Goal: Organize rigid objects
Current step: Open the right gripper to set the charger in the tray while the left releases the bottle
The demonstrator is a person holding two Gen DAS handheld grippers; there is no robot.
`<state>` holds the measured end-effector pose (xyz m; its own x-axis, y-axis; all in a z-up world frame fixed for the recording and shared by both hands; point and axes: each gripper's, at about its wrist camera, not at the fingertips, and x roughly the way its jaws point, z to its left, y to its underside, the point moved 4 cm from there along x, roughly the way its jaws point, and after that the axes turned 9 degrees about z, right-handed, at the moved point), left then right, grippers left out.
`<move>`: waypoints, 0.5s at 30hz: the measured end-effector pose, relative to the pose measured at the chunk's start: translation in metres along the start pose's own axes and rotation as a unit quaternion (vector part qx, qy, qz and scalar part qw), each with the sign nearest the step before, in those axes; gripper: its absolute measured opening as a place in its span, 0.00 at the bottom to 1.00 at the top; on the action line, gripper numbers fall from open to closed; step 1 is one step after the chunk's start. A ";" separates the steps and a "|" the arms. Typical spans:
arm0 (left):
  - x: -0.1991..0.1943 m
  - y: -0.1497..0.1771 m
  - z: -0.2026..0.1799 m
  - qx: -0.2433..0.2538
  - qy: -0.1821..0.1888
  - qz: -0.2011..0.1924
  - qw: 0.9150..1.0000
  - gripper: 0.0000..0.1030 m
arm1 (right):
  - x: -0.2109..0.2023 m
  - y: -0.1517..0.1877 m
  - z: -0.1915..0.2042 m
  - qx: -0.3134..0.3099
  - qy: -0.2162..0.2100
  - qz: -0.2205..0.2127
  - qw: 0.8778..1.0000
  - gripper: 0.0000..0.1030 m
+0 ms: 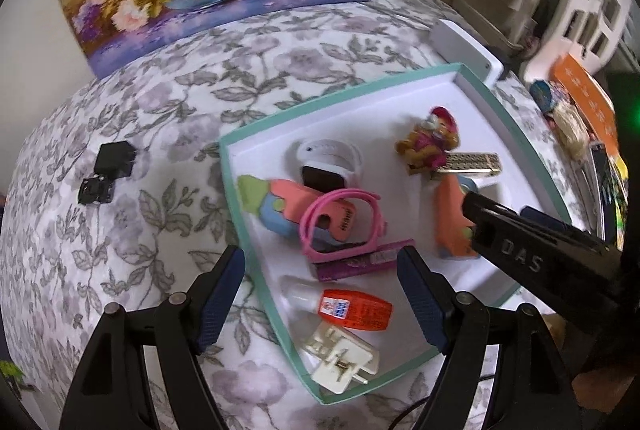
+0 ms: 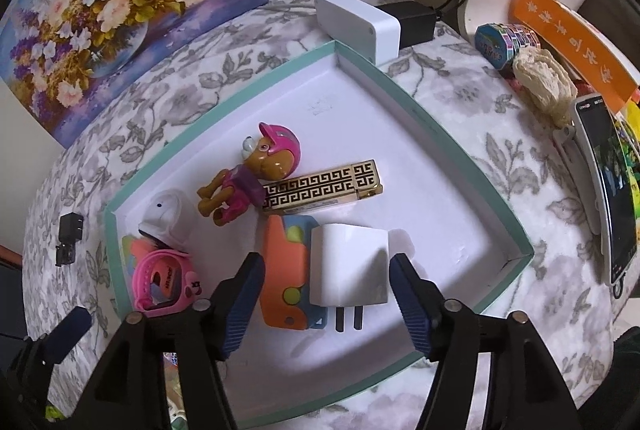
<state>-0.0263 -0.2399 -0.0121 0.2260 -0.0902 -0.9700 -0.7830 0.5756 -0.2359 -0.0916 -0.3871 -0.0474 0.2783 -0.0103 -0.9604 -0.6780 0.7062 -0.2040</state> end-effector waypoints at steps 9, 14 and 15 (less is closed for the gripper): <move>0.002 -0.002 0.022 -0.042 -0.008 0.004 0.999 0.77 | 0.003 0.001 0.001 -0.004 0.001 0.006 1.000 0.67; 0.002 -0.003 0.031 -0.059 -0.013 0.003 0.998 0.77 | 0.004 0.001 0.002 -0.009 0.007 0.004 1.000 0.79; 0.003 -0.003 0.033 -0.063 -0.014 0.003 0.998 0.77 | 0.005 0.001 0.003 -0.011 0.010 0.003 1.000 0.83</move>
<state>-0.0040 -0.2146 -0.0123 0.2351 -0.0638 -0.9699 -0.8507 0.4692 -0.2371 -0.0890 -0.3848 -0.0520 0.2608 -0.0194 -0.9652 -0.6947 0.6904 -0.2017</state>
